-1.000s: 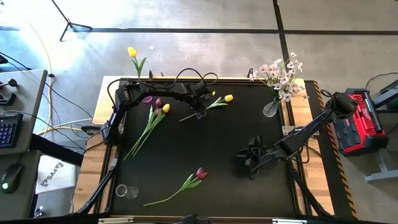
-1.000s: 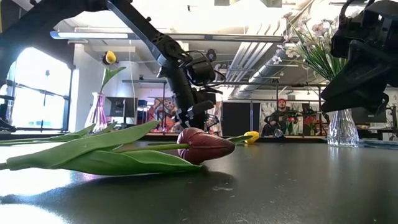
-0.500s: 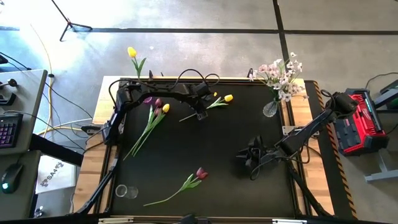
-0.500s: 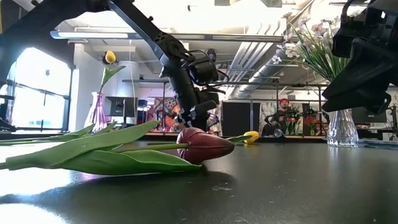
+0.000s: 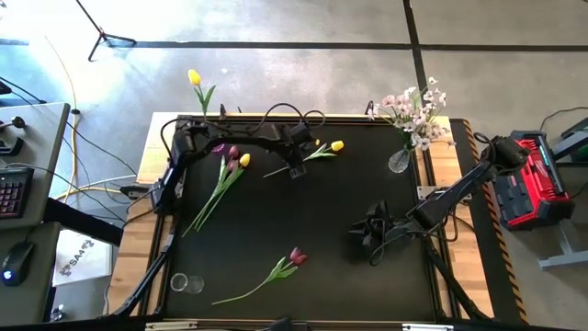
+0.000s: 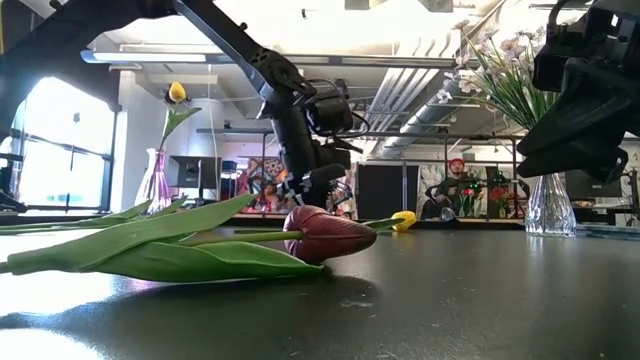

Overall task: Sort flowers into vase by color
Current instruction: Put the right yellow flower into the purple vase

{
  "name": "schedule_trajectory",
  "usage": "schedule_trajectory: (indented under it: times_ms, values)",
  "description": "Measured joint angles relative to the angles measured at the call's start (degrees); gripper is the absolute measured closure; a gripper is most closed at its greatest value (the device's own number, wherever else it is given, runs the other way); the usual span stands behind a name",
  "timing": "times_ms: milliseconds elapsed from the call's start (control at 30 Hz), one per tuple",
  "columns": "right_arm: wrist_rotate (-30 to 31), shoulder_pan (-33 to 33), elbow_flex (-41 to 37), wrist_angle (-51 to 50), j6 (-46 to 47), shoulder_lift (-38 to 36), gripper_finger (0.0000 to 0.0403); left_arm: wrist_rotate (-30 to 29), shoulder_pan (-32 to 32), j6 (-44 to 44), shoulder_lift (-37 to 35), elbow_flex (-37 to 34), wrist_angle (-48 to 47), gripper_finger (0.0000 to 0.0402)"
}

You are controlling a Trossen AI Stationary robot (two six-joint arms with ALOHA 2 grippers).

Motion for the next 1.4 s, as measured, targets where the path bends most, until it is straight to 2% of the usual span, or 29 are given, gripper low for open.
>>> schedule_trajectory:
  times_ms: [133,267,367,767,1133,1400]
  values:
    - [-0.3,0.0,0.0,0.0,0.0,0.0,0.0263,-4.3,-1.1,1.5,0.0,2.2,1.1,0.0323]
    - [-1.2,0.0,0.0,0.0,0.0,0.0,0.0263,-3.6,-0.9,1.6,1.2,3.8,-0.2,0.0287]
    - [-1.2,0.0,0.0,-0.1,0.0,0.0,0.0263,-3.8,-0.8,1.6,1.5,4.2,-1.3,0.0279]
    - [-1.4,0.0,0.0,0.0,0.0,0.0,0.0263,-6.0,-0.9,-0.6,1.6,4.5,-12.5,0.0286]
    - [-0.9,1.4,0.0,-0.1,0.0,0.0,0.0263,-5.7,-0.8,-0.5,1.5,3.8,-13.9,0.0287]
    - [0.3,3.3,0.0,-0.1,0.2,0.0,0.0263,-5.4,-0.8,-0.6,1.7,5.0,-14.1,0.0319]
